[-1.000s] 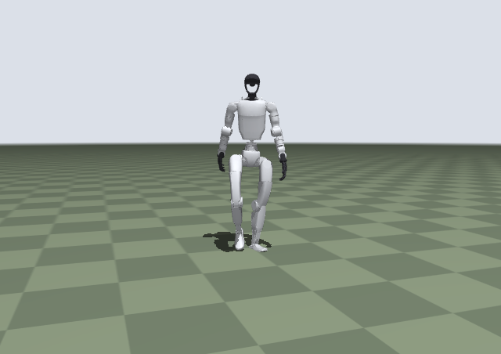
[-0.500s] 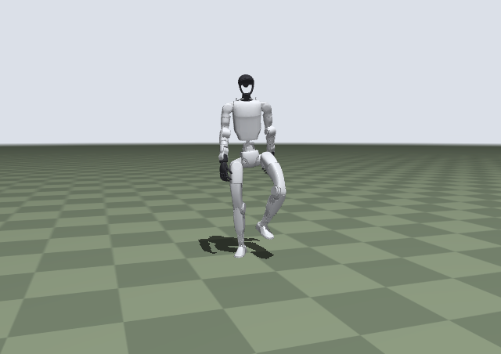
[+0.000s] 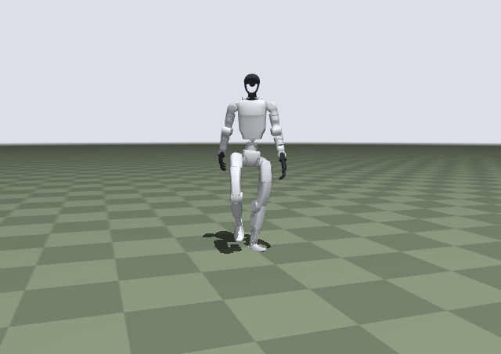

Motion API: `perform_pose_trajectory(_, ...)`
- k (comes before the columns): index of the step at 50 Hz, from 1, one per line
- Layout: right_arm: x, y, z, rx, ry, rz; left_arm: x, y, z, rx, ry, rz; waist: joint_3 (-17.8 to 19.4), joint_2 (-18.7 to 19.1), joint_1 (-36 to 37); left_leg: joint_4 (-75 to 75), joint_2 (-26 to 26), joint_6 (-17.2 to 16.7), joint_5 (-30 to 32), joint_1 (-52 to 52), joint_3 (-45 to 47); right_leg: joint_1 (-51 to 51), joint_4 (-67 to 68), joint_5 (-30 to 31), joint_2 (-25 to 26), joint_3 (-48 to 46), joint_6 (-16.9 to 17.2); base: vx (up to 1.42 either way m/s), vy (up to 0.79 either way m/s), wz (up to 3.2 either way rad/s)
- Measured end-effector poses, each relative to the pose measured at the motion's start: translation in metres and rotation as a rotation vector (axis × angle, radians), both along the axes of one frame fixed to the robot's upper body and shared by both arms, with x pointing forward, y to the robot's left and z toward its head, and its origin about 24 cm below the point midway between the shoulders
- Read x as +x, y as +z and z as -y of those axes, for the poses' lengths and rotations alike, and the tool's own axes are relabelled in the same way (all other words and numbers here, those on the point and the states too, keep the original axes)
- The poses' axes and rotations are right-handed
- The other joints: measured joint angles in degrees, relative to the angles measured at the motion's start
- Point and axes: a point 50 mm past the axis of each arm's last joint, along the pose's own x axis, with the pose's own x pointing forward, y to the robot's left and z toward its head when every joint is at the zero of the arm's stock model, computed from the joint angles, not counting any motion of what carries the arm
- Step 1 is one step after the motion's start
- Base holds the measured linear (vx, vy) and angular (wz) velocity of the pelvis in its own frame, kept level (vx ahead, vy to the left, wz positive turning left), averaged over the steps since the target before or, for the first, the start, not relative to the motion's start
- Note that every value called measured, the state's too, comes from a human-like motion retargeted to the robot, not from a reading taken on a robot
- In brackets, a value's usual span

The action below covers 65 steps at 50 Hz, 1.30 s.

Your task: In place motions

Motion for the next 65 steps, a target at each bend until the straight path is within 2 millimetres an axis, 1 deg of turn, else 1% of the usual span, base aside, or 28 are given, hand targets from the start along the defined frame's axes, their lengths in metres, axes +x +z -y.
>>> perform_pose_trajectory(3,-0.003,-0.001,-0.006,0.022,-0.003,0.001,0.001,0.0,0.001,-0.007,-0.052,-0.005,1.07,-2.53,1.89,-0.75,-1.37,-0.41,-0.15,3.15,2.36,8.58,-8.74,0.58,0.05,0.67,-0.77,0.06,-0.02,-0.29)
perform_pose_trajectory(5,0.002,-0.004,-0.01,0.047,0.014,0.009,-0.01,-0.004,0.006,-0.022,-0.042,-0.037,0.93,-3.3,3.84,-0.59,-1.65,-0.7,-0.91,4.38,4.1,15.7,-18.69,1.7,2.5,2.3,-0.83,0.08,-0.02,-0.66)
perform_pose_trajectory(8,0.016,-0.009,-0.012,0.076,0.067,0.043,-0.049,-0.015,0.021,-0.082,0.022,-0.135,-0.74,-3.54,4.36,2.01,-1.95,-0.74,-3.02,4.54,2.9,30.41,-43.07,6.02,5.72,2.95,-0.72,0.18,-0.02,-0.03)
perform_pose_trajectory(10,0.033,-0.015,-0.015,0.094,0.115,0.089,-0.08,-0.02,0.031,-0.121,0.077,-0.212,-1.31,-4.32,4.36,6.32,-2.65,-0.45,-3.93,3.76,1.75,40.77,-59.93,-2.23,6.82,1.89,-0.11,0.15,-0.04,0.36)
perform_pose_trajectory(11,0.044,-0.019,-0.016,0.11,0.147,0.116,-0.096,-0.021,0.033,-0.128,0.11,-0.254,-1.52,-5.33,3.95,10.97,-3.09,-0.72,-1.52,2.66,2.06,44.15,-66.32,-5.01,5.51,-2.49,-2.58,0.08,-0.06,0.39)
perform_pose_trajectory(13,0.076,-0.027,-0.023,0.152,0.196,0.193,-0.12,-0.021,0.034,-0.132,0.162,-0.329,-3.05,-7.15,4.69,26.6,-0.44,-2.27,8.69,-5.95,4.07,46.55,-74.68,-6.13,1.88,-5.91,-2.71,-0.18,-0.1,0.63)
perform_pose_trajectory(15,0.121,-0.034,-0.032,0.193,0.221,0.329,-0.13,-0.02,0.035,-0.108,0.194,-0.375,-2.22,-4.73,3.0,46.75,0.89,-2.73,18.99,-23.27,-8.55,45.14,-78.67,-3.46,3.95,-10.69,-2.26,-0.44,-0.13,1.19)
perform_pose_trajectory(17,0.173,-0.034,-0.037,0.233,0.295,0.481,-0.139,-0.019,0.034,-0.097,0.266,-0.407,1.27,-6.56,11.22,62.68,6.38,0.5,12.55,-32.52,-5.26,45.44,-79.14,-1.98,3.68,-5.72,-3.2,-0.42,-0.04,-1.23)
perform_pose_trajectory(19,0.225,-0.026,-0.037,0.246,0.401,0.627,-0.15,-0.018,0.039,-0.152,0.308,-0.447,5.77,-9.68,14.08,73.34,9.19,3.04,8.18,-38.54,-2.27,45.89,-78.43,-0.76,1.2,-5.75,-4.73,-0.35,0.05,-1.27)
perform_pose_trajectory(21,0.263,-0.016,-0.04,0.222,0.507,0.752,-0.168,-0.016,0.046,-0.186,0.336,-0.506,7.24,-12.07,17.68,81.29,10.51,5.76,5.15,-44.87,0.32,44.46,-76.38,-0.78,-1.81,-2.72,-4.98,-0.11,0.06,-1.22)
perform_pose_trajectory(25,0.301,0.0,-0.049,0.198,0.63,0.952,-0.22,-0.007,0.054,-0.191,0.374,-0.639,4.44,-12.91,18.25,87.85,8.39,7.22,2.75,-53.78,-0.74,42.44,-75.66,-0.39,-2.87,-3.11,-6.1,0.21,0.05,-0.17)
perform_pose_trajectory(28,0.315,0.007,-0.059,0.244,0.646,1.031,-0.238,-0.002,0.058,-0.21,0.393,-0.696,3.99,-11.98,17.39,84.86,9.44,7.56,2.33,-50.55,-0.34,42.78,-75.82,-0.58,-2.11,-2.96,-5.98,0.04,0.01,-0.06)
perform_pose_trajectory(30,0.314,0.006,-0.066,0.268,0.62,1.053,-0.241,0.0,0.057,-0.209,0.399,-0.718,4.14,-10.91,16.01,78.47,7.82,6.37,3.05,-44.41,-1.73,44.16,-76.47,-0.75,-1.05,-3.7,-5.66,0.05,-0.01,0.34)
perform_pose_trajectory(32,0.295,-0.004,-0.067,0.267,0.553,1.019,-0.241,0.0,0.055,-0.197,0.408,-0.72,2.89,-9.96,14.94,67.5,4.93,3.96,3.94,-35.34,-3.71,45.23,-76.95,-1.25,-0.16,-4.8,-5.18,0.18,-0.02,0.32)
perform_pose_trajectory(36,0.229,-0.028,-0.062,0.276,0.424,0.822,-0.229,-0.003,0.048,-0.182,0.426,-0.673,0.86,-8.94,14.28,33.07,-3.18,1.18,9.73,-11.89,-5.16,46.22,-73.87,-3.93,1.27,-3.15,-4.13,0.27,0.01,-0.18)
perform_pose_trajectory(37,0.209,-0.033,-0.058,0.28,0.4,0.754,-0.222,-0.005,0.046,-0.176,0.426,-0.653,1.05,-8.34,14.29,23.28,-4.61,0.85,8.54,-5.45,-4.99,46.48,-72.16,-4.59,2.29,-2.02,-3.93,0.26,0.01,-0.56)
perform_pose_trajectory(38,0.188,-0.036,-0.053,0.28,0.379,0.677,-0.215,-0.007,0.043,-0.17,0.422,-0.632,1.15,-7.67,14.36,16.03,-5.28,1.15,0.29,-0.38,-4.38,46.37,-69.99,-4.76,3.39,-0.72,-3.63,0.28,0.04,-0.05)
perform_pose_trajectory(40,0.141,-0.038,-0.038,0.266,0.355,0.499,-0.201,-0.01,0.042,-0.172,0.408,-0.595,-1.2,-5.63,9.08,5.11,-2.81,3.19,-5.03,6.34,5.57,43.72,-64.41,0.03,4.6,-3.79,-2.32,0.22,0.09,0.83)
perform_pose_trajectory(42,0.114,-0.034,-0.023,0.22,0.345,0.354,-0.162,-0.016,0.041,-0.205,0.386,-0.502,-3.55,-2.9,6.61,2.42,-1.24,1.61,-1.77,0.91,1.38,31.42,-48.44,10.01,3.73,-3.81,-0.24,-0.25,0.12,0.25)
perform_pose_trajectory(43,0.105,-0.032,-0.018,0.175,0.317,0.311,-0.134,-0.018,0.038,-0.207,0.36,-0.431,-1.16,-2.62,5.73,2.8,-0.9,1.8,-0.5,-0.57,-2.13,25.45,-37.73,11.42,2.73,-1.04,1.45,-0.51,0.13,0.02)
perform_pose_trajectory(45,0.086,-0.025,-0.008,0.082,0.227,0.242,-0.081,-0.017,0.024,-0.181,0.287,-0.272,3.11,-3.53,5.44,1.39,-1.09,1.93,0.91,0.4,-1.4,17.83,-22.34,9.05,2.04,2.73,1.53,-0.51,0.14,0.19)
perform_pose_trajectory(48,0.057,-0.015,0.001,0.057,0.108,0.13,-0.012,-0.002,-0.002,-0.125,0.14,-0.071,5.45,-2.15,-0.26,0.61,0.57,1.58,2.18,-0.87,-1.79,5.55,-2.89,4.06,-1.51,1.13,1.7,-0.26,0.08,0.98)
perform_pose_trajectory(52,0.008,-0.001,0.002,0.019,0.033,-0.006,0.014,0.008,-0.014,0.011,0.037,0.028,0.01,1.48,-2.95,0.18,2.9,0.7,3.16,-5.92,-2.25,-6.72,6.38,1.43,0.46,1.88,3.99,0.1,-0.05,0.38)
perform_pose_trajectory(55,-0.004,0.0,-0.004,0.014,-0.017,0.006,0.028,0.013,-0.013,0.035,-0.015,0.083,-0.24,-0.01,-1.36,-0.7,1.77,0.69,3.42,-4.48,-0.79,-5.23,4.57,1.65,-1.61,1.18,2.29,0.03,-0.01,-0.03)
perform_pose_trajectory(57,0.001,-0.003,-0.007,0.029,-0.014,0.025,0.025,0.011,-0.01,0.006,-0.018,0.075,0.79,-2.11,-0.24,-1.3,0.39,0.55,3.25,-1.85,0.72,0.48,-1.35,2.03,-1.97,1.66,1.6,0.05,0.01,-0.46)
perform_pose_trajectory(60,0.008,-0.006,-0.01,0.048,0.013,0.044,-0.002,-0.001,0.004,-0.044,0.018,0.005,-0.87,-3.04,2.6,-1.26,-0.41,0.43,2.39,-0.41,3.14,11.65,-17.56,3.69,0.8,2.4,1.42,0.16,0.0,-0.8)
perform_pose_trajectory(63,0.032,-0.014,-0.011,0.081,0.074,0.101,-0.047,-0.014,0.019,-0.092,0.087,-0.111,-0.52,-4.46,4.02,0.39,-1.06,0.39,-0.06,3.03,4.12,28.22,-40.76,7.1,4.32,2.38,0.94,0.19,0.0,-0.36)
perform_pose_trajectory(65,0.052,-0.021,-0.015,0.101,0.118,0.159,-0.081,-0.02,0.029,-0.116,0.135,-0.206,-0.56,-5.28,4.16,3.81,-1.96,1.22,-2.09,3.14,1.98,39.66,-58.3,2.69,5.99,2.03,2.63,0.14,-0.06,0.12)
